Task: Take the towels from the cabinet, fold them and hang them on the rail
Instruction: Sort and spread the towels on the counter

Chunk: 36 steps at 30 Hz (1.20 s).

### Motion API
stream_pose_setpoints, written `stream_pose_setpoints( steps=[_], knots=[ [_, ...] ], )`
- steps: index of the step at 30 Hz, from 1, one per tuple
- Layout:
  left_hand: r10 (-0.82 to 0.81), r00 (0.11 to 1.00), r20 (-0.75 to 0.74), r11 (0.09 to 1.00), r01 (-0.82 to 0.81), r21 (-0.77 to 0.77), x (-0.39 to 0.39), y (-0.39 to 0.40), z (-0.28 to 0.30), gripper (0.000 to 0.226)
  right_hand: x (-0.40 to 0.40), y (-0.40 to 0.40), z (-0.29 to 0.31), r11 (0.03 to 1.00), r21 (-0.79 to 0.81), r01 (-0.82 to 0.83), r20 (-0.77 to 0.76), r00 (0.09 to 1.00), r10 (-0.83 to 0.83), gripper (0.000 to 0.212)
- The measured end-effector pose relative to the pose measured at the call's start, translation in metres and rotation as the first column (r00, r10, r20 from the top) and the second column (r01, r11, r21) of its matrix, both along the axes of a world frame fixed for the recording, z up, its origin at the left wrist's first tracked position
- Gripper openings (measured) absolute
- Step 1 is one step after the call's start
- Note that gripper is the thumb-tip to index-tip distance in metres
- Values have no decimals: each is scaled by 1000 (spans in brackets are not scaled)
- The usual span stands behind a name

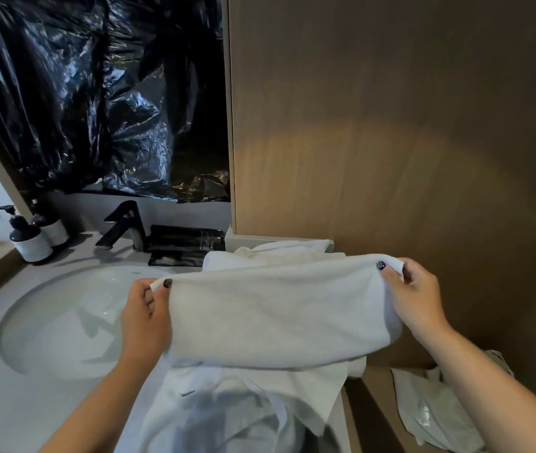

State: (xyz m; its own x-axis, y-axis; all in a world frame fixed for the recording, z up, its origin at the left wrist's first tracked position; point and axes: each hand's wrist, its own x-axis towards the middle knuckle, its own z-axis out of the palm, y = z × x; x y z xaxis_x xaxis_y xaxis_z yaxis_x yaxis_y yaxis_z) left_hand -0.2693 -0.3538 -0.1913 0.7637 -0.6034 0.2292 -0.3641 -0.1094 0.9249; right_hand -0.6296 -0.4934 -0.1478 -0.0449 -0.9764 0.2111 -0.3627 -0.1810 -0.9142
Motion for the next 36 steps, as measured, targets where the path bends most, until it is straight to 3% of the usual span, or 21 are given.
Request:
stream_pose_setpoints(
  steps=[9,13,17,22,24,27,36],
  knots=[
    [-115,977,-182,991,126,46,35,-56,-37,16,36,-50,-12,995,100,13,87,996,-22,29],
    [-228,897,-379,963,266,50,47,-58,-54,24,31,-54,-19,960,279,-29,158,987,-16,12],
    [-296,888,-352,926,357,122,46,-59,-60,17,28,-61,-27,923,379,-61,243,969,-35,12],
    [-264,889,-375,933,333,133,42,-66,-64,4,34,-68,-31,859,500,-108,277,960,-41,16],
    [-284,848,-448,920,373,122,43,-65,-65,14,36,-69,-32,843,525,-116,271,962,-36,19],
    [-290,819,-496,911,394,119,45,-62,-61,16,35,-65,-32,856,507,-104,272,961,-44,19],
    [-243,894,-377,958,282,52,25,-36,-40,9,15,-29,-22,907,409,-103,297,954,-25,37]
  ],
)
